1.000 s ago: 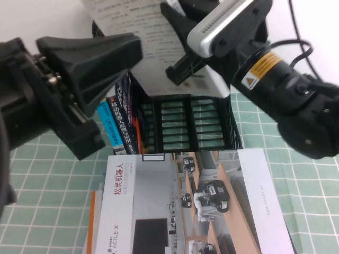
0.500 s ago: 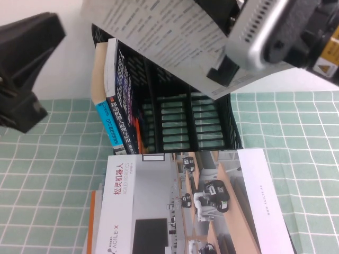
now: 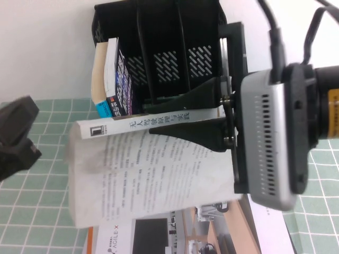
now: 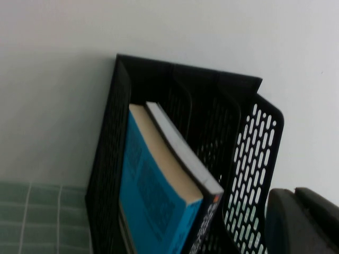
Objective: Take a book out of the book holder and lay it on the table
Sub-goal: Place the picked book on the book
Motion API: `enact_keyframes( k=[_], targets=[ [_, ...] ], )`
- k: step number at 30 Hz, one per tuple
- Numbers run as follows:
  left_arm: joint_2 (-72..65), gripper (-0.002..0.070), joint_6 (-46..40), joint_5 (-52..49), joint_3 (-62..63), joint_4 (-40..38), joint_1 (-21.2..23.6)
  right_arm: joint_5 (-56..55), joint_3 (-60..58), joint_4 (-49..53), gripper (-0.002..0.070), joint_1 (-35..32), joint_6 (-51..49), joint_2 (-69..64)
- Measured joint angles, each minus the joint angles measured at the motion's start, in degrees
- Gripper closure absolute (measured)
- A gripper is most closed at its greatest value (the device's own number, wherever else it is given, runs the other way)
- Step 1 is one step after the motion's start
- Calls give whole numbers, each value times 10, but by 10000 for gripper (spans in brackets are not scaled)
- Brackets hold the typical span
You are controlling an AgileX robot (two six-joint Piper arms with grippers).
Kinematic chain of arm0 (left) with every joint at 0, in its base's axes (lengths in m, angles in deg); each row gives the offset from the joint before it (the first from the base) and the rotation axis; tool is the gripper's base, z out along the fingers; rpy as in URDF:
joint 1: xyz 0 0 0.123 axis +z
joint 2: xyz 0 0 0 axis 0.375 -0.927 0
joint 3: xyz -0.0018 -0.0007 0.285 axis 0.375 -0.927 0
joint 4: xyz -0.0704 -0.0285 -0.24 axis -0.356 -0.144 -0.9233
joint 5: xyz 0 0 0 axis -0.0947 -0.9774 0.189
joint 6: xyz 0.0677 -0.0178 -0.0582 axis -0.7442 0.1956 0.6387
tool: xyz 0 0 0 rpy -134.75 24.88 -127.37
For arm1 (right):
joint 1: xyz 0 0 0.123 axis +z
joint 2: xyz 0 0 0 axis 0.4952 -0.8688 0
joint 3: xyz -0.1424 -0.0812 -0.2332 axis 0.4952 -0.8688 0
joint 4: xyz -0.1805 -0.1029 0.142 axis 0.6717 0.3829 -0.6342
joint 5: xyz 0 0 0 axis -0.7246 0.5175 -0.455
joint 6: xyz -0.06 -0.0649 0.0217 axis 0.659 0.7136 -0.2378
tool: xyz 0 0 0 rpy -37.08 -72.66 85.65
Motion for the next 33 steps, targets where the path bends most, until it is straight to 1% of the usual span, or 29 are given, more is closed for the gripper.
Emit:
enact_keyframes(
  k=[8, 13, 17, 24, 28, 33],
  targets=[
    [0, 678, 26, 0, -28, -2, 0, 108, -3, 7, 556, 0, 56, -72],
    [1, 678, 27, 0, -28, -2, 0, 127, -4, 7, 556, -1, 75, -118],
    [1, 678, 27, 0, -28, -2, 0, 93, -4, 7, 556, -1, 57, -125],
    [2, 678, 27, 0, -28, -2, 0, 51, -18, 7, 556, -1, -16, -127],
    [2, 678, 27, 0, -28, -2, 0, 43, -36, 7, 556, -1, -47, -127],
    [2, 678, 27, 0, -28, -2, 0, 48, -55, 7, 556, -1, -112, -127]
  ],
)
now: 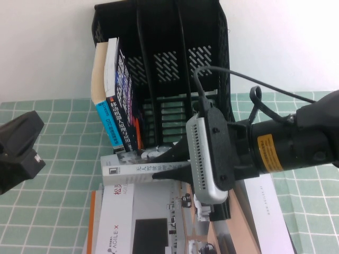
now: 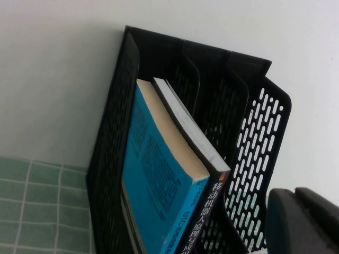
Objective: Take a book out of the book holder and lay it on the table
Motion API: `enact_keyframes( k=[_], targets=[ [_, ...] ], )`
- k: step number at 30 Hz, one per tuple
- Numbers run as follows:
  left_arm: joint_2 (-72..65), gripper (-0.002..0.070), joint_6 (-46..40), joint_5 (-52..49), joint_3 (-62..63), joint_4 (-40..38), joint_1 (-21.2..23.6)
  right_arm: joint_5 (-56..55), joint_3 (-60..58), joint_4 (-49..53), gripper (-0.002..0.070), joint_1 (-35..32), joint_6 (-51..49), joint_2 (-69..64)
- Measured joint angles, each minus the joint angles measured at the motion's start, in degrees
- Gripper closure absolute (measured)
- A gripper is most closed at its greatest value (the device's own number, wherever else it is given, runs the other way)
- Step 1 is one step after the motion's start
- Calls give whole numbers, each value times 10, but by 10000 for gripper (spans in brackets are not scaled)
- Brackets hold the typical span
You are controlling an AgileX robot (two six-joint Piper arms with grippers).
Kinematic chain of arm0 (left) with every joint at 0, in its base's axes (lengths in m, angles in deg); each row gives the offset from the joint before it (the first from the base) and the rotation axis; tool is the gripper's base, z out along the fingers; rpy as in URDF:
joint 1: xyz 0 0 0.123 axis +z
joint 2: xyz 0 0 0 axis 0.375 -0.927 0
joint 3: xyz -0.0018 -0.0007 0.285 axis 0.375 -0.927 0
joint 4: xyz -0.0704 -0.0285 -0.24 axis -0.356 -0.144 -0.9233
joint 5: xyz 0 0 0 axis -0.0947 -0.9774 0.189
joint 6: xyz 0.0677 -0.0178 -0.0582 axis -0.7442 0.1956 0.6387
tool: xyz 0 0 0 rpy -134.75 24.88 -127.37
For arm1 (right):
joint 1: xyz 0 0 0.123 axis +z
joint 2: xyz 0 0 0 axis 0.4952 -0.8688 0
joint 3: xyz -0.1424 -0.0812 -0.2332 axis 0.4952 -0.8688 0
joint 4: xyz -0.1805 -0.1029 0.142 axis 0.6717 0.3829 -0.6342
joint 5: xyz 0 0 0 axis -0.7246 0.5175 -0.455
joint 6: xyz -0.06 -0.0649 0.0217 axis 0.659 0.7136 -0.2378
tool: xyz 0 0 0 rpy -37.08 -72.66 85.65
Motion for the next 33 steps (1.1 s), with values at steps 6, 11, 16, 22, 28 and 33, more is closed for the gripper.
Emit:
enact_keyframes(
  k=[6, 11, 16, 22, 28, 33],
  targets=[
    [0, 678, 0, 1, 0, 0, 0, -27, -11, 0, 550, 0, -23, 0],
    [0, 678, 0, 12, 0, 0, 0, -67, -11, 0, 402, 0, -74, 0],
    [0, 678, 0, 22, 0, 0, 0, -85, -11, 0, 259, 0, -115, 0],
    [0, 678, 0, 22, 0, 0, 0, -17, 36, 0, 326, 0, -66, 6],
    [0, 678, 0, 22, 0, 5, 0, 187, 124, -8, 618, 0, -8, 35],
    [0, 678, -11, 22, 0, 7, 0, 419, 131, -27, 669, 0, 73, 60]
  ],
)
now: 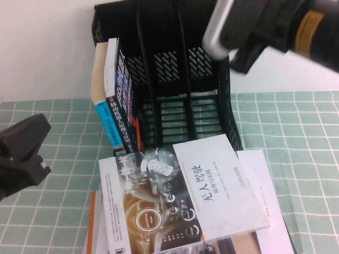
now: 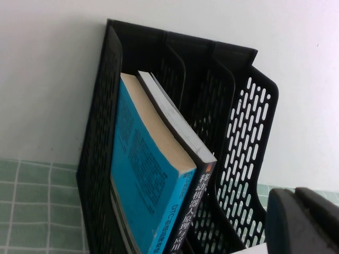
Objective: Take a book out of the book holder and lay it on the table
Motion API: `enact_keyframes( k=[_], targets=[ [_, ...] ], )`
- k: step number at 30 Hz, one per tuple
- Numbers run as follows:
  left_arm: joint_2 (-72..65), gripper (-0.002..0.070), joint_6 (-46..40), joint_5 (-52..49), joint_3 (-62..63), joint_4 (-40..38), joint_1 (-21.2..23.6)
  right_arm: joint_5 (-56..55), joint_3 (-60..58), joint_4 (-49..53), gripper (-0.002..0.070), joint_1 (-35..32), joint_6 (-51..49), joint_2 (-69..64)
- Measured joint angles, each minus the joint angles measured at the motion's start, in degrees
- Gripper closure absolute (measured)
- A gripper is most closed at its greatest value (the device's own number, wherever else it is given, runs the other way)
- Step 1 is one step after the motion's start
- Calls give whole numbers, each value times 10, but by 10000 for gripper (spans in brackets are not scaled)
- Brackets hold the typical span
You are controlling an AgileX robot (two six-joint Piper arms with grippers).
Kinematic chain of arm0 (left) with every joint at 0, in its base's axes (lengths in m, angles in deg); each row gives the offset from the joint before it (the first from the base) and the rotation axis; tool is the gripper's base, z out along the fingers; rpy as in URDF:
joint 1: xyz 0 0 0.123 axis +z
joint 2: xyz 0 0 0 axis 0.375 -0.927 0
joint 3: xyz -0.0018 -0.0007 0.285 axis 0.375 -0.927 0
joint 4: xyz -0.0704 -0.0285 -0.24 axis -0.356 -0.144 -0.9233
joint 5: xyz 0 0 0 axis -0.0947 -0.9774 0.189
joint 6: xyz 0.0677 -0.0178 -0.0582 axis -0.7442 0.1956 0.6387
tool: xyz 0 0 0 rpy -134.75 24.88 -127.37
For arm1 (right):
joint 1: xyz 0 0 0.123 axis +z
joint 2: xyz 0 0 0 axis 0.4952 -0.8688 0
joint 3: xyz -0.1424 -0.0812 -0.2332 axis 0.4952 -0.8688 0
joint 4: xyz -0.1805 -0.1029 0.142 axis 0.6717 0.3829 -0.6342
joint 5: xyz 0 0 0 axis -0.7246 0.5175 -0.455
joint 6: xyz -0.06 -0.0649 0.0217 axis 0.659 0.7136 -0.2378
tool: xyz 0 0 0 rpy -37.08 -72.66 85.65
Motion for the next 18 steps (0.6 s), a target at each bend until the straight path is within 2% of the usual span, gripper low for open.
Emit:
enact_keyframes(
  k=[3, 6, 8, 11, 14, 18],
  targets=[
    [0, 678, -3, 0, 0, 0, 0, 148, -1, -115, 675, 0, 110, 14],
    [0, 678, -3, 0, 0, 0, 0, 350, 1, -313, 676, -1, 346, 26],
    [0, 678, -4, 0, 0, 0, 0, 476, 5, -445, 677, -14, 455, 29],
    [0, 678, -15, 0, 0, 0, 0, 618, 4, -650, 677, -48, 530, 30],
    [0, 678, -35, 0, 0, 0, 0, 646, -22, -800, 677, -83, 582, 52],
    [1, 678, -61, 0, -4, 0, 0, 550, -102, -920, 677, -91, 627, 126]
  ],
)
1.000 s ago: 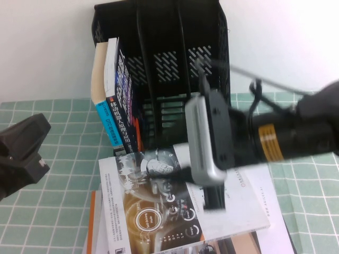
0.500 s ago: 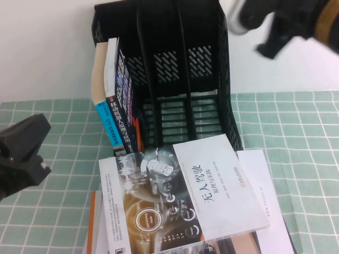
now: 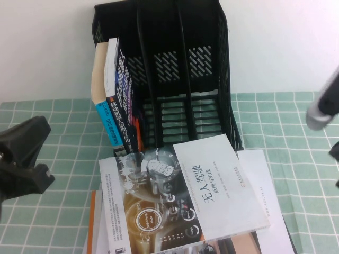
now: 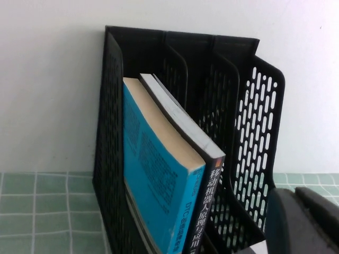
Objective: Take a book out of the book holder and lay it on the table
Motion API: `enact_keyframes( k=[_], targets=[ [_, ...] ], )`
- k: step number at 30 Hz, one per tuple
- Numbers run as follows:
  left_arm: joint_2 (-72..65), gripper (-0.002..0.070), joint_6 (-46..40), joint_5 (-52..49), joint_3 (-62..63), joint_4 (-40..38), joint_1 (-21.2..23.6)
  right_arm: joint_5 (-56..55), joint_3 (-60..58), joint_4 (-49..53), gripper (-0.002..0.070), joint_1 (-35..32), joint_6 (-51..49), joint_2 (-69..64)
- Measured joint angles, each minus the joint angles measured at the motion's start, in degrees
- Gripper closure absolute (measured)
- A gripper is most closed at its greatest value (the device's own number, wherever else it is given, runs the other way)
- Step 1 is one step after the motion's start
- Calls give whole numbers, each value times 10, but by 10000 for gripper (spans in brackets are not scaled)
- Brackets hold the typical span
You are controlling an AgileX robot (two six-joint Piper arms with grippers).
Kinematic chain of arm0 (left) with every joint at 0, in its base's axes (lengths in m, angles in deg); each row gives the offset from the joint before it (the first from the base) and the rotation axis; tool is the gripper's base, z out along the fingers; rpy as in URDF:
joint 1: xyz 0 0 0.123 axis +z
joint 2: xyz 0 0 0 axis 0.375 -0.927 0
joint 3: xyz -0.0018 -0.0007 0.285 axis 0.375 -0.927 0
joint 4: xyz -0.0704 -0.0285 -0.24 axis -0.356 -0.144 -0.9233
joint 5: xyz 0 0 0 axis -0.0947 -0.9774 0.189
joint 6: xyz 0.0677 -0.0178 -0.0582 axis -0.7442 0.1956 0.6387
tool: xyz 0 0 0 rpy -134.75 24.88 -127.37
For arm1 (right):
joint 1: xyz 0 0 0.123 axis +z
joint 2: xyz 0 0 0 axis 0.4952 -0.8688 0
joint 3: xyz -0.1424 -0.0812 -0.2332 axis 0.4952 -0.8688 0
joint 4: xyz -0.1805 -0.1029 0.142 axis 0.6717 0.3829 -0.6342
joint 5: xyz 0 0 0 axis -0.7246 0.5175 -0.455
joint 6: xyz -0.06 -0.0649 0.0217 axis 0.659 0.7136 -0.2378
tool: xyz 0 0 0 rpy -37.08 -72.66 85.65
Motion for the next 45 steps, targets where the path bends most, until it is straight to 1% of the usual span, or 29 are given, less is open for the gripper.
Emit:
enact_keyframes(
  k=[6, 10, 12, 17, 19, 23, 26, 29, 35, 39, 45],
  targets=[
    [0, 678, -11, -20, -18, 0, 0, -139, -157, -105, 678, 0, 80, 141],
    [0, 678, -18, -30, -40, 0, 0, -176, -247, -146, 678, 0, 123, 246],
    [0, 678, -32, -28, -48, 0, 0, -180, -284, -153, 678, 0, 130, 313],
    [0, 678, -121, 13, -62, 0, 0, -189, -350, -178, 678, 0, 131, 477],
    [0, 678, -144, 31, -62, 0, 0, -199, -377, -186, 678, 0, 123, 535],
    [0, 678, -163, 62, -62, 2, 0, -228, -429, -192, 678, 0, 96, 620],
    [0, 678, -166, 81, -62, 4, 0, -255, -455, -195, 678, 0, 85, 657],
    [0, 678, -165, 92, -62, 4, 0, -259, -467, -212, 678, 0, 82, 671],
    [0, 678, -163, 101, -62, 4, 0, -219, -477, -244, 678, -1, 81, 671],
    [0, 678, -163, 105, -62, 4, 0, -214, -478, -268, 678, -1, 81, 671],
    [0, 678, -163, 106, -62, 4, 0, -212, -478, -271, 678, -1, 80, 671]
  ],
)
